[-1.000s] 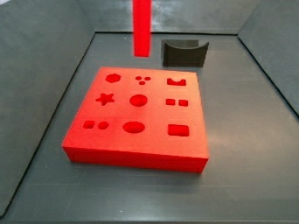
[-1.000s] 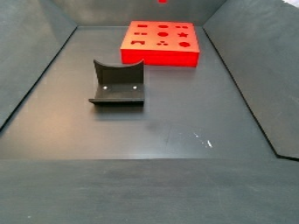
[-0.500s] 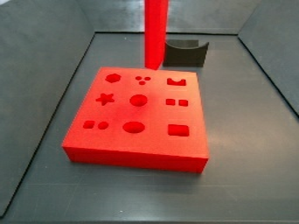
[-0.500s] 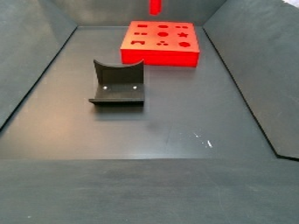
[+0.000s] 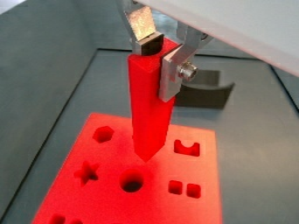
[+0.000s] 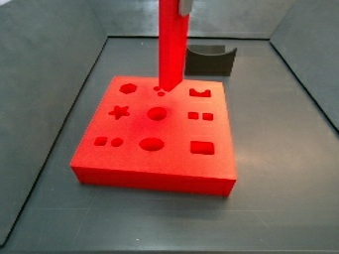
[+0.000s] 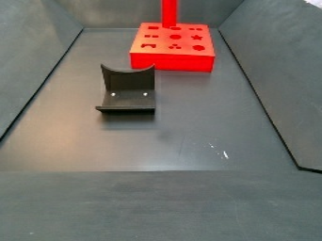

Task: Insert the arch object.

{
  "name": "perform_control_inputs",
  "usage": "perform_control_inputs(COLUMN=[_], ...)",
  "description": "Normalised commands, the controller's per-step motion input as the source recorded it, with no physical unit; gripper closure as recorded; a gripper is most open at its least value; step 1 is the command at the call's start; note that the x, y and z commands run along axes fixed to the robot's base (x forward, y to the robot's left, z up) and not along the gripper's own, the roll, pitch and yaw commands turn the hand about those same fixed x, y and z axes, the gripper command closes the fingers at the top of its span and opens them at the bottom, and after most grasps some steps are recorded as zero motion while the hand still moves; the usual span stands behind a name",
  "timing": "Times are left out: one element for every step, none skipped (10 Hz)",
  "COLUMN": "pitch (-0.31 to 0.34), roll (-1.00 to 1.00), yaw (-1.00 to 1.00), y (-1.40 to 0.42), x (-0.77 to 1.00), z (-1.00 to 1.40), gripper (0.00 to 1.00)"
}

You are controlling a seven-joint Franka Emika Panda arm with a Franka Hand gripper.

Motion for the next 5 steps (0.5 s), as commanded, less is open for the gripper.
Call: perform_control_inputs(pitch=[0.134, 0.147, 0.163, 0.194, 0.234], roll=[0.13, 0.12, 0.09, 0.06, 0.00], yaw=[-0.87, -0.85, -0.84, -0.81, -0.75], y=[0.01, 0.03, 0.07, 0.11, 0.11], x=[0.00, 0.00, 0.00, 0.00, 0.01], z=[-0.26, -0.23, -0.17, -0.09, 0.00], gripper=[1.00, 1.00, 1.00, 1.00, 1.00])
